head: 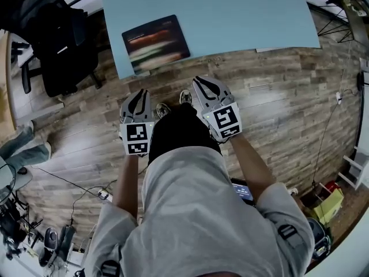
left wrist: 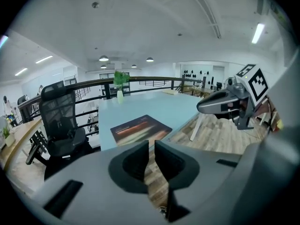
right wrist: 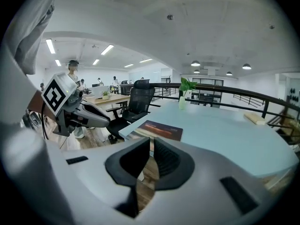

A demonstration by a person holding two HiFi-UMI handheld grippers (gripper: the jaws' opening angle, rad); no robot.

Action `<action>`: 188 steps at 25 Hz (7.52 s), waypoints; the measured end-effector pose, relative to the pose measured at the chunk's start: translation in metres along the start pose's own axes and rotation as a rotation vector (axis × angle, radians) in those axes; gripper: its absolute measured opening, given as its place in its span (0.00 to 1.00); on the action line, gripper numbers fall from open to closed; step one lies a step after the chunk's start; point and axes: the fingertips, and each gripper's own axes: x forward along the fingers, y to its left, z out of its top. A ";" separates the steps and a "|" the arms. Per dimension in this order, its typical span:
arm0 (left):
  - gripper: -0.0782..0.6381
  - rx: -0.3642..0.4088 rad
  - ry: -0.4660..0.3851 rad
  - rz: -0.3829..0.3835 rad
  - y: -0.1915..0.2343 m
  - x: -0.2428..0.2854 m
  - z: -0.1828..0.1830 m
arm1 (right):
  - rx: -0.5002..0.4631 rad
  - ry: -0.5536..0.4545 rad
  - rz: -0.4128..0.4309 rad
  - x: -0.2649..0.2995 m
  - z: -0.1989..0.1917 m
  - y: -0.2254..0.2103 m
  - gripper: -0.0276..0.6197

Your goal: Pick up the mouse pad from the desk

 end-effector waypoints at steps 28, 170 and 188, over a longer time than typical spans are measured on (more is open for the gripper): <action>0.18 0.560 0.295 0.227 0.035 0.092 -0.074 | -0.425 0.147 0.105 0.091 -0.091 -0.035 0.10; 0.14 0.202 -0.116 -0.014 0.133 0.182 0.252 | -0.216 0.006 -0.026 0.198 0.183 -0.165 0.07; 0.14 0.078 -0.383 -0.062 0.101 0.161 0.355 | -0.011 -0.302 -0.223 0.119 0.261 -0.232 0.07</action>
